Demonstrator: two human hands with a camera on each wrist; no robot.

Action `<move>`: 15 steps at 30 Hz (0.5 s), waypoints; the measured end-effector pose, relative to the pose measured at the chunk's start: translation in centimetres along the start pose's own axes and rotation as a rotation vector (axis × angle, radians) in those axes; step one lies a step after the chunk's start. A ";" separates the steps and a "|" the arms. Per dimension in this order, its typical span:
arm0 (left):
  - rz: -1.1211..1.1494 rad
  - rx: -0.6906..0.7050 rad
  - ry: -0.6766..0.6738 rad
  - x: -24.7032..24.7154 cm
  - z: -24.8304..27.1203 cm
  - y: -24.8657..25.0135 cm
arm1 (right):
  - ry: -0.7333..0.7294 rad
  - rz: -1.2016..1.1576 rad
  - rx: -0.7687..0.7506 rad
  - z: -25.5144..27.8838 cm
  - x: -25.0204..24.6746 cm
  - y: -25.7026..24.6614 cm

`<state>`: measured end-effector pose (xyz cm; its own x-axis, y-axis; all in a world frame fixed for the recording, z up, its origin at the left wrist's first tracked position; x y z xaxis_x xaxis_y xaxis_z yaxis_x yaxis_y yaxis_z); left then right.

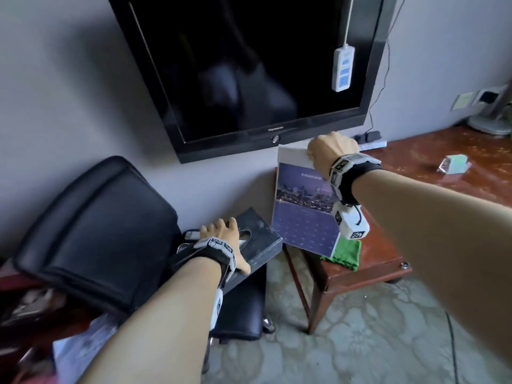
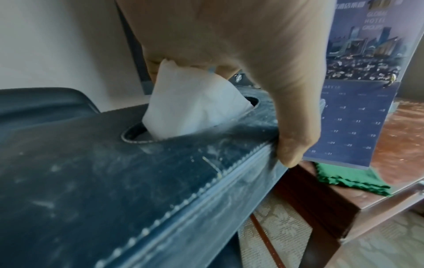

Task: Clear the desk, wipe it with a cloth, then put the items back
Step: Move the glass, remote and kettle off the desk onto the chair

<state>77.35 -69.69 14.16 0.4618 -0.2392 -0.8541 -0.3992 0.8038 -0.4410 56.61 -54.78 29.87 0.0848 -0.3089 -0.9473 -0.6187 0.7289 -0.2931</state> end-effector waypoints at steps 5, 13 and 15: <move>0.014 -0.020 -0.075 6.0 -1.7 -5.8 | -0.085 0.015 -0.038 -2.3 6.0 -6.9; 0.087 -0.037 -0.223 14.6 -6.8 -9.7 | -0.254 0.028 -0.078 -8.1 16.9 -13.0; 0.099 -0.026 -0.249 16.2 -8.6 -10.1 | -0.295 0.036 -0.072 -10.1 19.8 -13.6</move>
<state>82.02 -86.38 2.35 0.5988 -0.0158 -0.8007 -0.4709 0.8018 -0.3679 58.81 -76.97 16.43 0.2785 -0.0854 -0.9566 -0.6781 0.6879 -0.2588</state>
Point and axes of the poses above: each hand's wrist, its own z-axis away from the middle knuckle, its own x-axis out of the palm, y = z × x, the point moved 8 cm from there along -z, towards the middle knuckle, and after that the axes turned 15 degrees about -z, right-handed, at the moved point
